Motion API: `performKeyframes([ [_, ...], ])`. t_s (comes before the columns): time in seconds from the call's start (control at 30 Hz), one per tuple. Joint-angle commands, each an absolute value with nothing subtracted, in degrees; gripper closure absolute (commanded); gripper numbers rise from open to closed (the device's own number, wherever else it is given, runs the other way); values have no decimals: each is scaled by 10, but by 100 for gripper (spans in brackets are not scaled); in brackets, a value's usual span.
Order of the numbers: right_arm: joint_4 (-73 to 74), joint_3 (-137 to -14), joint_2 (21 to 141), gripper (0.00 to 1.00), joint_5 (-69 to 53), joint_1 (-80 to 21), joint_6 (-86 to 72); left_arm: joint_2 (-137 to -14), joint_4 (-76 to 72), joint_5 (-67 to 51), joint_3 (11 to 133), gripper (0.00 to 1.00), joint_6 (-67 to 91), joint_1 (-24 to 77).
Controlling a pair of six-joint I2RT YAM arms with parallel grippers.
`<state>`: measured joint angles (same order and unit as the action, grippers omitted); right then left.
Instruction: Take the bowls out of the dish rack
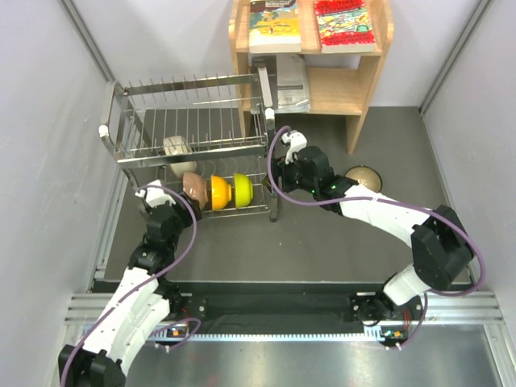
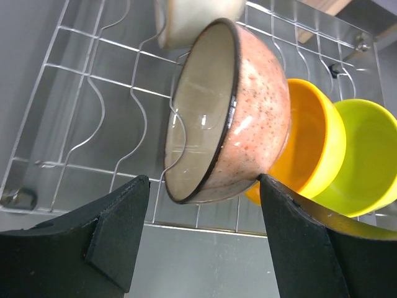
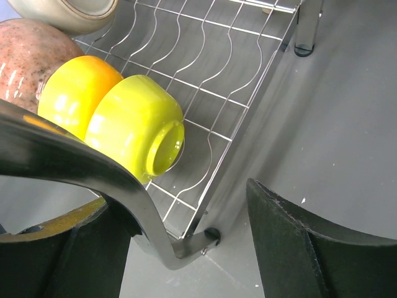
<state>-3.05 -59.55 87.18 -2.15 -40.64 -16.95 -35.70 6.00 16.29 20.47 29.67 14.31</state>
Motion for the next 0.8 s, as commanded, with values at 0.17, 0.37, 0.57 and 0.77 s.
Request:
performKeyframes([
  [0.17, -36, -591, 852, 31, 7, -374, -154, -345, -91, 85, 132, 24, 251, 143],
  [0.37, -38, -592, 860, 31, 4, -373, -154, -330, -135, 62, 102, 25, 245, 143],
  [0.57, -39, -592, 863, 31, 3, -373, -153, -304, -156, 63, 84, 38, 239, 143],
  [0.77, -34, -595, 866, 31, 4, -372, -151, -333, -183, 50, 81, 53, 235, 143],
])
